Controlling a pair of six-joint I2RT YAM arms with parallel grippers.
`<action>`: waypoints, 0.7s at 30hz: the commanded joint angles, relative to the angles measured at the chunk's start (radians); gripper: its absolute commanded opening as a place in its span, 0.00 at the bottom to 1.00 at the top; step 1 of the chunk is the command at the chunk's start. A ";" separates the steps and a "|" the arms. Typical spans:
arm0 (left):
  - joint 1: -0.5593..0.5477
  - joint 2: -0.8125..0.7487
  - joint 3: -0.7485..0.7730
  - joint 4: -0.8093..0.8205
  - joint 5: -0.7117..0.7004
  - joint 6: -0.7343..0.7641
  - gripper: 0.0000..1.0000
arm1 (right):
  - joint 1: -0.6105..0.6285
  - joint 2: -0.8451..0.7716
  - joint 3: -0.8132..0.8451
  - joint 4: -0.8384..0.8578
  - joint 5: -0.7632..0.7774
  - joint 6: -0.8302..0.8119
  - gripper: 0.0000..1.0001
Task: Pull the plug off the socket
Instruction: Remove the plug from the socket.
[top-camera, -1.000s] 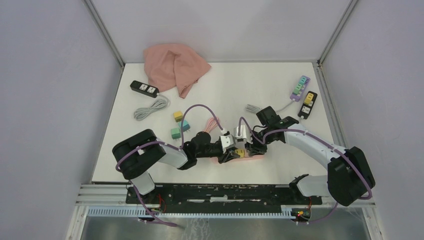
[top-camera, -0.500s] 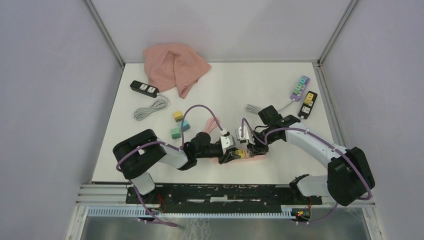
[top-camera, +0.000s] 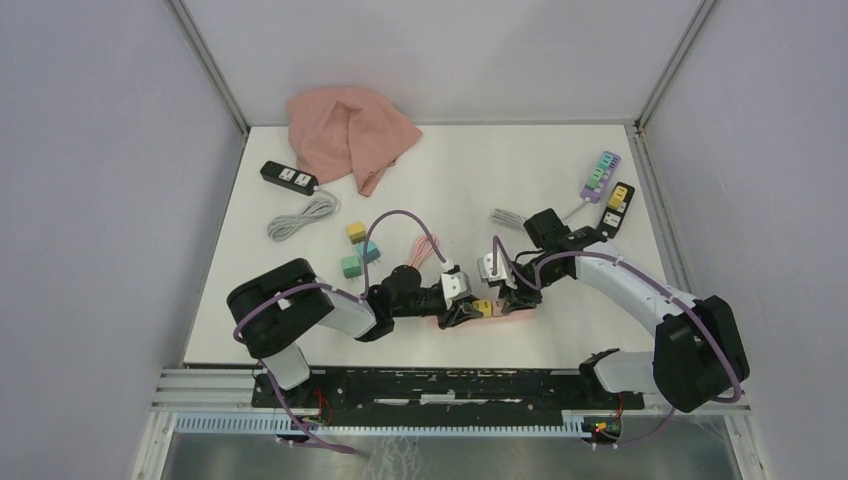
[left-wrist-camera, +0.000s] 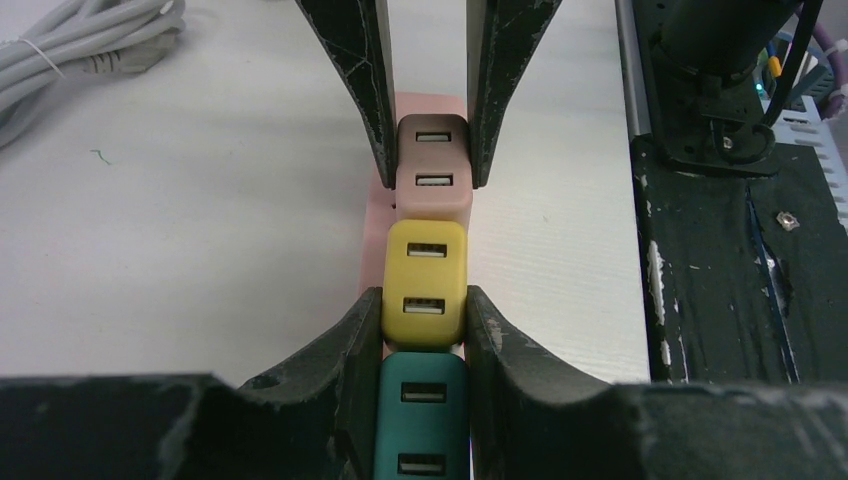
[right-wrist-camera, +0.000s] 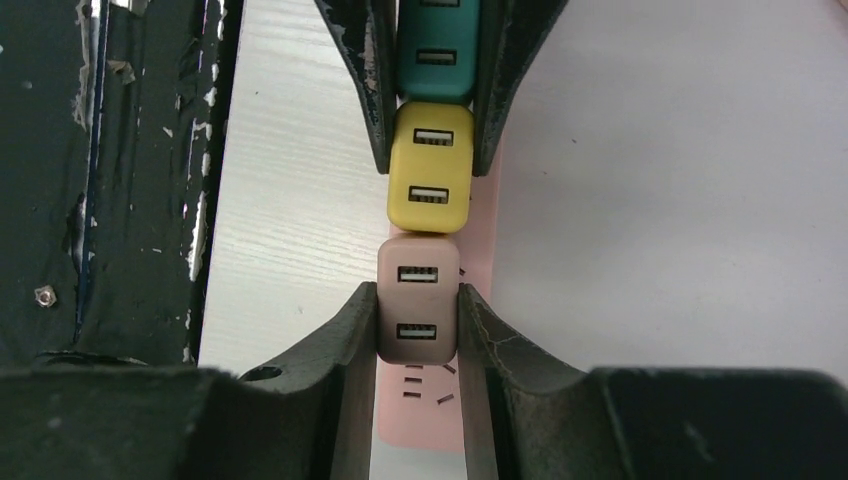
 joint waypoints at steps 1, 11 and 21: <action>0.011 0.019 -0.007 -0.037 -0.042 0.004 0.03 | 0.083 0.014 0.051 -0.090 -0.144 -0.051 0.00; 0.011 0.025 -0.012 -0.042 -0.046 -0.011 0.03 | -0.003 -0.050 0.050 0.172 0.007 0.274 0.00; 0.012 0.022 -0.008 -0.047 -0.041 -0.013 0.03 | 0.068 0.010 0.072 -0.167 -0.193 -0.149 0.00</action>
